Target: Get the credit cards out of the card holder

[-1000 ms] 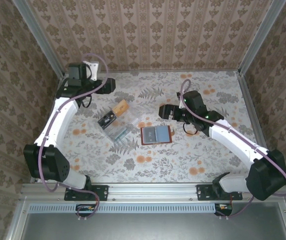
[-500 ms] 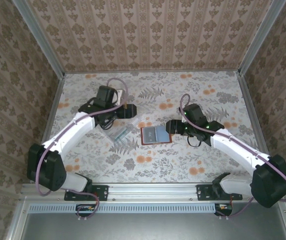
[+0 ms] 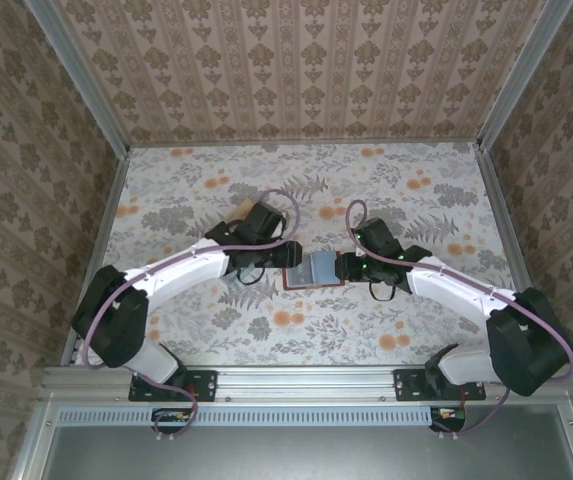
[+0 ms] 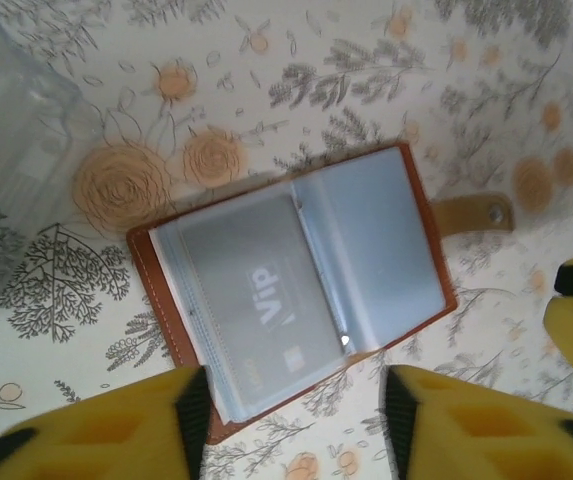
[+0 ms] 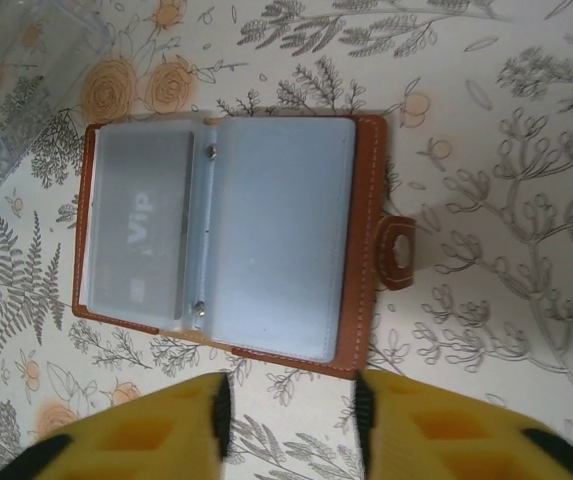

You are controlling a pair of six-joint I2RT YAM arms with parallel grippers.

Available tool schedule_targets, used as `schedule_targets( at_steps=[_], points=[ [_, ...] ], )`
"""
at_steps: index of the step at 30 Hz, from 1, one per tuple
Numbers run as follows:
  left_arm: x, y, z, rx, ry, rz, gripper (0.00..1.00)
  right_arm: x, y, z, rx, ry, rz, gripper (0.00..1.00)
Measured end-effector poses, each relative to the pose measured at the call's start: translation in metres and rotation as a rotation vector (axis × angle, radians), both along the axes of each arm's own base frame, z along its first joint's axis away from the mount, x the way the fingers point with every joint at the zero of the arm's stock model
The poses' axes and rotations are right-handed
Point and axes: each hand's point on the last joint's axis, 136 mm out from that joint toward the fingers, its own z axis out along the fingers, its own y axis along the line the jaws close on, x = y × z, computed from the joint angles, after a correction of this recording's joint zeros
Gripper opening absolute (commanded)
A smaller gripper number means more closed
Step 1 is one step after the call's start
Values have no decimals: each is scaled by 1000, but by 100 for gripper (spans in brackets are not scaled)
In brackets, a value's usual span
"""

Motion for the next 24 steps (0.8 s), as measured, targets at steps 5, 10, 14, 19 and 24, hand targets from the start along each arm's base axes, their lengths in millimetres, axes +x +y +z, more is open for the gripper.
schedule_targets(
  at_steps=[5, 10, 14, 19, 24],
  points=[
    [-3, -3, -21, 24, 47, 16, 19, 2, 25, -9, 6, 21, 55, 24],
    [-3, -2, -40, 57, 78, 23, 15, 10, 44, -20, 27, 55, 68, 21],
    [-5, 1, -51, 78, 98, 24, 15, 17, 50, -28, 21, 79, 64, 12],
    [-5, 1, -60, 86, 111, 25, 18, 23, 42, -35, -36, 83, 34, 9],
    [-5, 0, -68, 76, 133, 30, 23, 23, 32, -41, -90, 86, 7, 9]
  ],
)
